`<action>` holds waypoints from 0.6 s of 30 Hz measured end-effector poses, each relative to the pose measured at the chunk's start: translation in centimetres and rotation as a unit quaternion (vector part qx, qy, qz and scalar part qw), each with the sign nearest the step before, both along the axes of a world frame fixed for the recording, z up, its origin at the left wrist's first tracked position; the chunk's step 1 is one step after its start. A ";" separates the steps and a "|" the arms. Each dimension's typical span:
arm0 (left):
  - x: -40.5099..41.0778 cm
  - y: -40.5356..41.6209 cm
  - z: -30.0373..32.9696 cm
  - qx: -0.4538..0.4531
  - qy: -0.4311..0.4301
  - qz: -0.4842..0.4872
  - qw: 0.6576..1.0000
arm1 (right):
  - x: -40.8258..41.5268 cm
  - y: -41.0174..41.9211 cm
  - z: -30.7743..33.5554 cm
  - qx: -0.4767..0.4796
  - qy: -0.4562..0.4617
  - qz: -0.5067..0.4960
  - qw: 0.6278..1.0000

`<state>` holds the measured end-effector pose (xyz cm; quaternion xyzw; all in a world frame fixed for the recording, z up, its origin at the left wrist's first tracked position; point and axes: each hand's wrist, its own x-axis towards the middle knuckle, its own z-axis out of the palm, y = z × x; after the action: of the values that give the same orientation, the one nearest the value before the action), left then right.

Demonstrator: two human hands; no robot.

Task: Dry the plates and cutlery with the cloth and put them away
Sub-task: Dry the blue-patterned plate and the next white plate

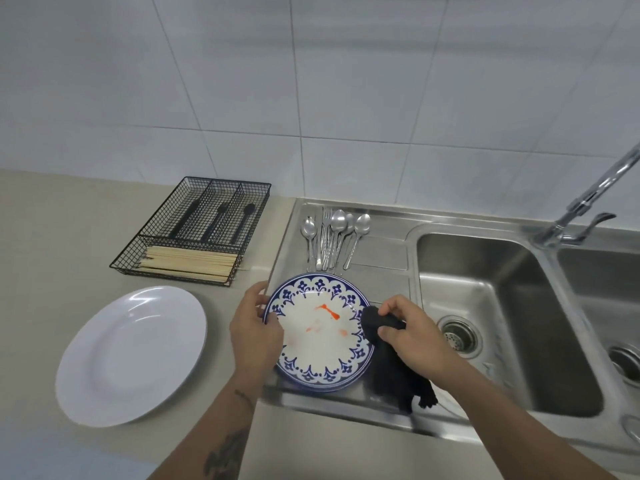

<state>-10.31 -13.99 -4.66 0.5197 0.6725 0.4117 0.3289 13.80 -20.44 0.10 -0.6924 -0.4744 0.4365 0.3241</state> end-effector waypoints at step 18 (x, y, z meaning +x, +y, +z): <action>-0.7 2.6 1.5 -0.019 -0.212 -0.037 0.976 | -4.6 -0.1 1.2 0.007 0.041 -0.065 0.997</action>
<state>-10.96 -11.41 -3.18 0.4382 0.5756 0.4873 0.4891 9.24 -20.58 1.30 -0.7007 -0.4178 0.4392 0.3762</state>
